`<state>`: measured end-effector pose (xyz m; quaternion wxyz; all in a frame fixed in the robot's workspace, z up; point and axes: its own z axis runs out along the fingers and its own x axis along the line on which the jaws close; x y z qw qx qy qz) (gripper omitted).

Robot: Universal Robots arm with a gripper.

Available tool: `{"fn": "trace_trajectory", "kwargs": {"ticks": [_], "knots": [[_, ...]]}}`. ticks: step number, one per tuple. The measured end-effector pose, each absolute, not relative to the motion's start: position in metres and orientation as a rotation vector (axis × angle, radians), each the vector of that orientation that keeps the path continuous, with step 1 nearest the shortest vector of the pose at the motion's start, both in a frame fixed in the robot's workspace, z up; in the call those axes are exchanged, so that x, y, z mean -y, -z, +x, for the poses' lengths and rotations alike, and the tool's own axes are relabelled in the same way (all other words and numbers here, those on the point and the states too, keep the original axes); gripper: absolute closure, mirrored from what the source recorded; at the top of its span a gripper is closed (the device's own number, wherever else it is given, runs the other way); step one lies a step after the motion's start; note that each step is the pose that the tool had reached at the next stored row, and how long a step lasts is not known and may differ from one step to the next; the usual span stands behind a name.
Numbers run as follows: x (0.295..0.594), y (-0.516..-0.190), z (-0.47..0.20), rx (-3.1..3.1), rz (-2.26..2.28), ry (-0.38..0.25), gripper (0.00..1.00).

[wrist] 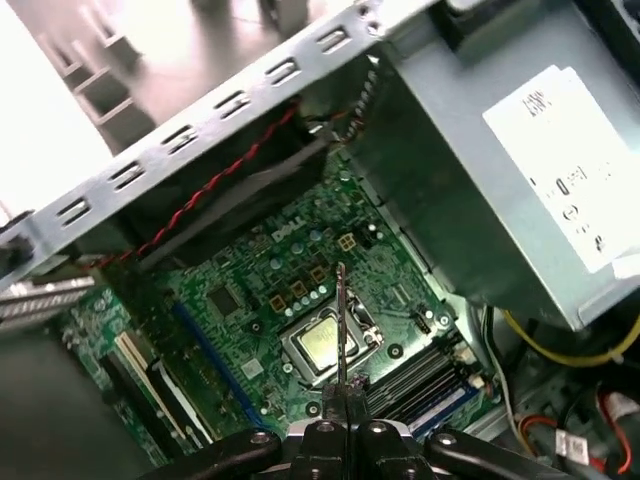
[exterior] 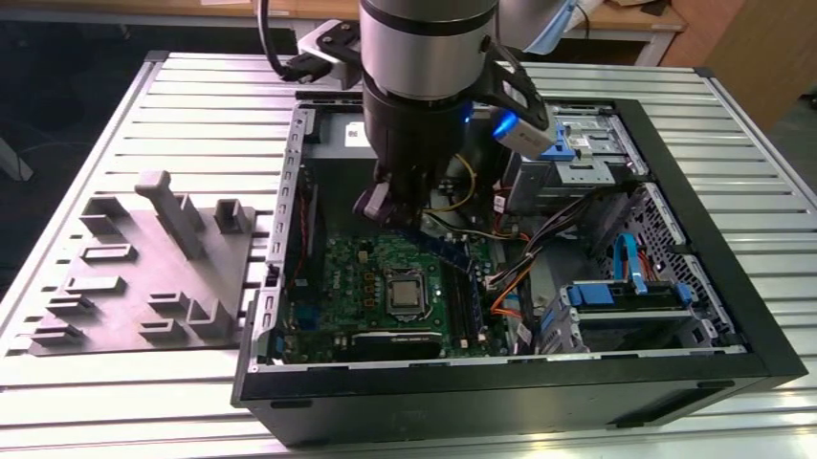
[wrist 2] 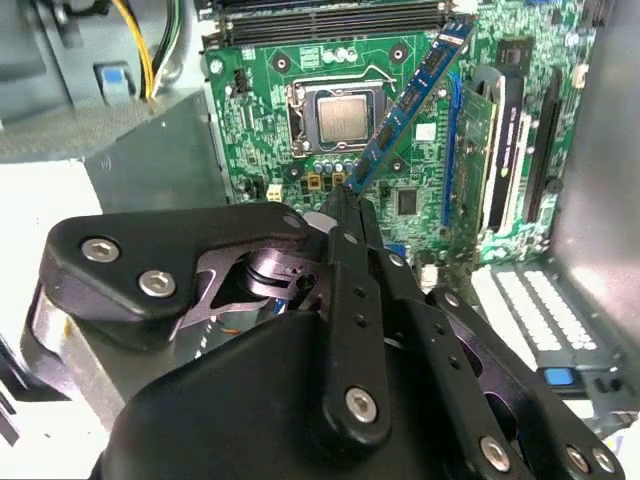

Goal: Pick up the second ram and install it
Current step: 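Insert the second ram into the second slot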

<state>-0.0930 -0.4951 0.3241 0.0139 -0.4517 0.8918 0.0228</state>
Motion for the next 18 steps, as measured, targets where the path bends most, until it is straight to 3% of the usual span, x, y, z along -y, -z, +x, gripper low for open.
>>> {"fn": "trace_trajectory", "kwargs": {"ticks": [18], "knots": [[0.4951,-0.3174,-0.093,-2.963,-0.934,-0.063,0.88]]}}
